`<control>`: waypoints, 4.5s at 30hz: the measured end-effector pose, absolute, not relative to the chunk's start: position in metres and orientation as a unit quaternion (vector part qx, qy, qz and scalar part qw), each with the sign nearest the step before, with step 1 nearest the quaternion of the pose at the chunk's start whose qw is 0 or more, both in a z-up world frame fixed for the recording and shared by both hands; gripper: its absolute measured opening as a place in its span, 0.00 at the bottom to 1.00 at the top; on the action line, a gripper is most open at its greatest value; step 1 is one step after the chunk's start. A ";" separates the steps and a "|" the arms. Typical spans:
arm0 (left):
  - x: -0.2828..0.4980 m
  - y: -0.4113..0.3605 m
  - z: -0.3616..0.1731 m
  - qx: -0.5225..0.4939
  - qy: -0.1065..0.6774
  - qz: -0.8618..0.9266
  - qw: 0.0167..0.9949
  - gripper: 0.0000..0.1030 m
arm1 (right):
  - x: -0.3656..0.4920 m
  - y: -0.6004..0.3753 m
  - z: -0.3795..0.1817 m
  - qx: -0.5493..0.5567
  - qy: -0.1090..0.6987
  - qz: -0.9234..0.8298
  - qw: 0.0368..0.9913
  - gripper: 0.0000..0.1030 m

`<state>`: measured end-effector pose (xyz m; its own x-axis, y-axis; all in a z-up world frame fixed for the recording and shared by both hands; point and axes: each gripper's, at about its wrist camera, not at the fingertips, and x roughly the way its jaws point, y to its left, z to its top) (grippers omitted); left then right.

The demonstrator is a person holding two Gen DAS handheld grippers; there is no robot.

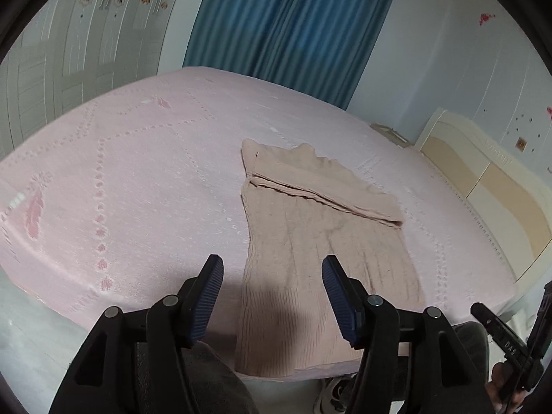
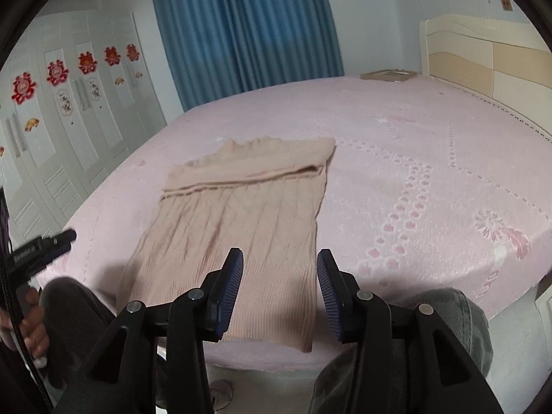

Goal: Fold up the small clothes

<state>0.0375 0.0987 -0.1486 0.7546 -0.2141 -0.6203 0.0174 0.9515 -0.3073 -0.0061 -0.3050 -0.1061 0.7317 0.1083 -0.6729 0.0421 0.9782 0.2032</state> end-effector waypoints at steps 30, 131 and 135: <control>0.086 0.082 -0.245 -0.109 0.460 -0.058 0.879 0.47 | 0.057 -0.305 -0.187 0.131 0.482 -0.011 0.866 0.41; 0.069 0.092 -0.256 -0.229 0.487 -0.119 0.835 0.10 | 0.046 -0.300 -0.198 0.181 0.522 0.039 0.832 0.10; 0.069 0.095 -0.244 -0.227 0.474 -0.122 0.842 0.07 | 0.041 -0.284 -0.175 0.136 0.482 0.055 0.864 0.09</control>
<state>0.0691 0.0946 -0.2440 0.5215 -0.4216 -0.7418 -0.0092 0.8666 -0.4990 0.0408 -0.2841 -0.1751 0.5291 0.2264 -0.8178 0.0350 0.9571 0.2876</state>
